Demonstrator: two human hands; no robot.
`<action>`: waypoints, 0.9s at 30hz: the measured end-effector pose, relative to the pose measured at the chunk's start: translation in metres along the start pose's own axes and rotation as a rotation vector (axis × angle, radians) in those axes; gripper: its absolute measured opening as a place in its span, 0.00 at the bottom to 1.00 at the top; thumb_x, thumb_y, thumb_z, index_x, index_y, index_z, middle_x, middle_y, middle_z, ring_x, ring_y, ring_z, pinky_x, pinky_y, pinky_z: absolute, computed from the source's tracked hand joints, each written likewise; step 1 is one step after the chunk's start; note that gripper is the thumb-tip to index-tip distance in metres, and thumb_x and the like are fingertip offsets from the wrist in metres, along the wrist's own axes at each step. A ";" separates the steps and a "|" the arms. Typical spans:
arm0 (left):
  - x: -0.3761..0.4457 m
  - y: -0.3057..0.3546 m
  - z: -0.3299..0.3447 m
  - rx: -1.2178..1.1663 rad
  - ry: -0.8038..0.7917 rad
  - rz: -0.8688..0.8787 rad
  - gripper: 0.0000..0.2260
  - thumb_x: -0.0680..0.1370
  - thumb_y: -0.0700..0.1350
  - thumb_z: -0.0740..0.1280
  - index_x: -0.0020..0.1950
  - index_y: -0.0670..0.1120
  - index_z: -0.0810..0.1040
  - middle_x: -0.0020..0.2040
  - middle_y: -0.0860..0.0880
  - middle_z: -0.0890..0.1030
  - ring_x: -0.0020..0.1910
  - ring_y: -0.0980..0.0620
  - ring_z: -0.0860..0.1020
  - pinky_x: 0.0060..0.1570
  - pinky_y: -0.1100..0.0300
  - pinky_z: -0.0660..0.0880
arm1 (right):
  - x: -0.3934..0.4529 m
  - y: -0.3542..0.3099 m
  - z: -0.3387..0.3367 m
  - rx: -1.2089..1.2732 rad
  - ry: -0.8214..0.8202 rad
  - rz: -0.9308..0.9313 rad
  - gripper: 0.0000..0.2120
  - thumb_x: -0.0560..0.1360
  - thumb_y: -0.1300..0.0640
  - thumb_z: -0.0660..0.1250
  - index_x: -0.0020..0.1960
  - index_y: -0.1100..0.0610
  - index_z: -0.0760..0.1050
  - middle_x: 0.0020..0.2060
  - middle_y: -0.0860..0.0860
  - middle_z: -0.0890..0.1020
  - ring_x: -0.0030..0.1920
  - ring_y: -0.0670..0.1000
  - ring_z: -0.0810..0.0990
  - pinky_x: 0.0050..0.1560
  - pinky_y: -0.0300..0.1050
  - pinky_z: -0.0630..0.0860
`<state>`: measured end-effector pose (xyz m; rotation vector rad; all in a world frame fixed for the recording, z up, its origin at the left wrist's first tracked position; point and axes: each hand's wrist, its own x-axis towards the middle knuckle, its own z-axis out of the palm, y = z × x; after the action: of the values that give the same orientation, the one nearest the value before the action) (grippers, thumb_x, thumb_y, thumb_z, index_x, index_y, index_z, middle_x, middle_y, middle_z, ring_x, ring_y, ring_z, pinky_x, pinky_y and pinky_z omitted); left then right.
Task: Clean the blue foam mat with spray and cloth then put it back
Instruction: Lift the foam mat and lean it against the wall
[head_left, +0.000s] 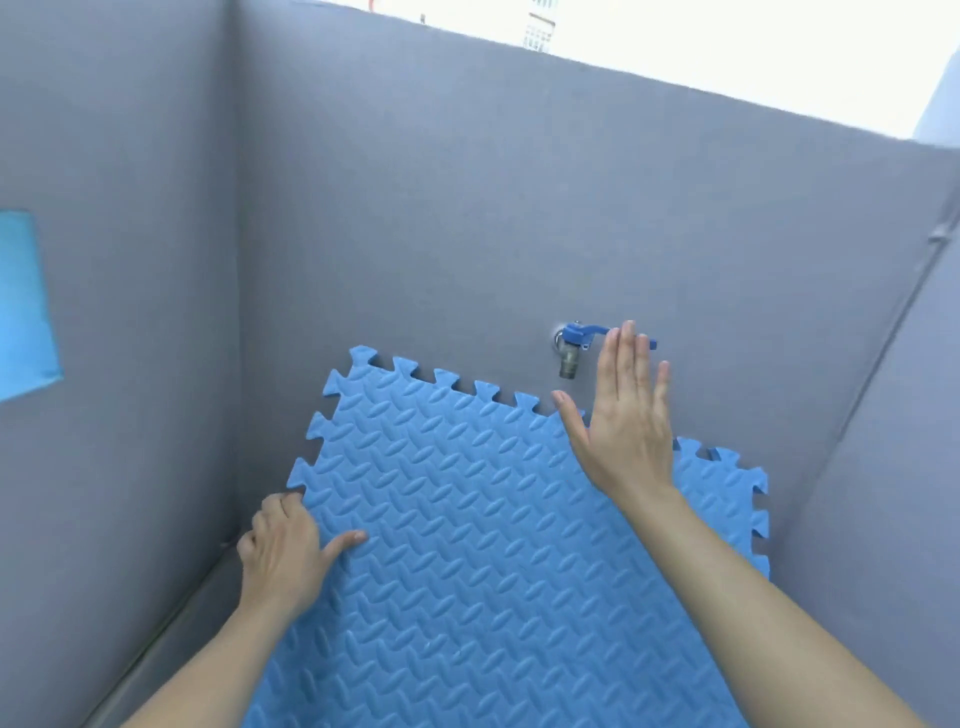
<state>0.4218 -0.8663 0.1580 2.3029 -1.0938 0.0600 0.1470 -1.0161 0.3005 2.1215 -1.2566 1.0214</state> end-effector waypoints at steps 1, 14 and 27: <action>0.000 0.001 -0.002 0.013 0.005 0.001 0.43 0.67 0.69 0.65 0.68 0.37 0.66 0.63 0.39 0.70 0.62 0.41 0.70 0.59 0.45 0.69 | 0.005 0.000 0.002 -0.019 -0.027 0.007 0.40 0.79 0.35 0.47 0.79 0.61 0.42 0.79 0.55 0.44 0.79 0.53 0.42 0.77 0.57 0.43; 0.002 -0.009 0.003 0.083 0.000 0.004 0.45 0.66 0.68 0.66 0.66 0.32 0.65 0.59 0.34 0.70 0.58 0.35 0.70 0.55 0.39 0.70 | 0.020 0.014 -0.003 0.021 -0.225 0.004 0.46 0.76 0.29 0.49 0.79 0.57 0.37 0.79 0.51 0.38 0.78 0.51 0.36 0.77 0.58 0.40; -0.013 -0.010 0.002 -0.074 -0.007 0.008 0.45 0.67 0.67 0.67 0.69 0.34 0.60 0.64 0.34 0.63 0.60 0.29 0.67 0.55 0.32 0.70 | -0.304 0.139 -0.004 0.185 -0.605 0.966 0.46 0.66 0.24 0.58 0.77 0.34 0.41 0.78 0.53 0.36 0.77 0.64 0.49 0.72 0.66 0.58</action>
<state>0.4201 -0.8537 0.1480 2.2349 -1.0911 0.0144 -0.0693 -0.9166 0.0665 2.0026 -2.7286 0.8418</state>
